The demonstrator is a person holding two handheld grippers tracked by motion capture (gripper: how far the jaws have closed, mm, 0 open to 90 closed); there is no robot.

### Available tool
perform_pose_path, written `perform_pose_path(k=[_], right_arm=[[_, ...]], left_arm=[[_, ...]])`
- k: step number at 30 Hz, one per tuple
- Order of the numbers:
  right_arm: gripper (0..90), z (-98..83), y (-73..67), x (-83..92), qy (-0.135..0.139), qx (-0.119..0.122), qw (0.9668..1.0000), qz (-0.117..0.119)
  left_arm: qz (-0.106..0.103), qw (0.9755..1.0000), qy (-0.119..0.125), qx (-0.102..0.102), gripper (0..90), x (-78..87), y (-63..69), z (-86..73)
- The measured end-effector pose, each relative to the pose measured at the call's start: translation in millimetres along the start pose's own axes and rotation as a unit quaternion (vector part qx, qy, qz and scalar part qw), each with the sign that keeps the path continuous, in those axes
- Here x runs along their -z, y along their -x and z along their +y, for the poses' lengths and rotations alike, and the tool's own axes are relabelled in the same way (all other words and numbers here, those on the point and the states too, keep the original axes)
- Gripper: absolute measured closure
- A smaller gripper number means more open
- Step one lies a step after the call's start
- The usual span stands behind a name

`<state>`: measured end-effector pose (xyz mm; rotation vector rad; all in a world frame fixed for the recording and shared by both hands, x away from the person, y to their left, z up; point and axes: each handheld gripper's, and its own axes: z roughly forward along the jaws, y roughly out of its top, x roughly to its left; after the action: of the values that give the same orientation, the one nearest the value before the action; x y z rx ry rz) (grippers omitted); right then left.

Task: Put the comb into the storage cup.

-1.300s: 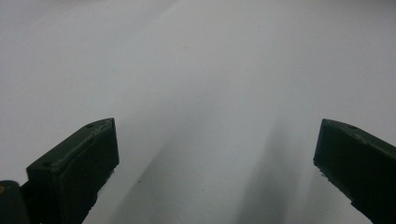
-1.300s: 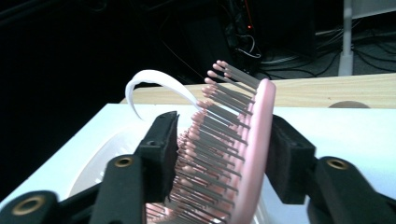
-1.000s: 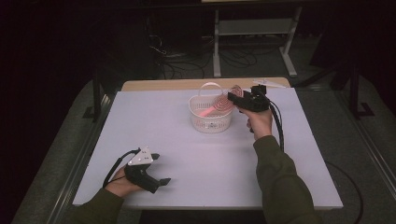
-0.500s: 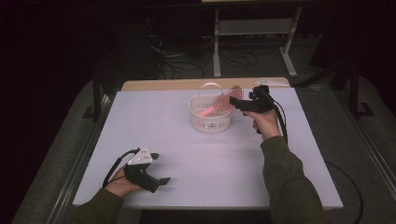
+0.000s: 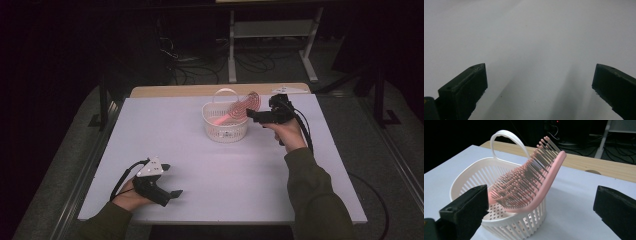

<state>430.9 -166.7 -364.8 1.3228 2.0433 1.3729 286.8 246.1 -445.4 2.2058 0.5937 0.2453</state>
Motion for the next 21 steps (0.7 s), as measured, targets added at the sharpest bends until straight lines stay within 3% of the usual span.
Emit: perform_pose_path(k=[21], right_arm=[[0.0,-16.8,-10.9,21.6,-0.018,0.043,0.9988,0.013]], left_arm=[[0.003,1.0000,-0.001,0.001,0.0,0.2,-1.2,0.2]])
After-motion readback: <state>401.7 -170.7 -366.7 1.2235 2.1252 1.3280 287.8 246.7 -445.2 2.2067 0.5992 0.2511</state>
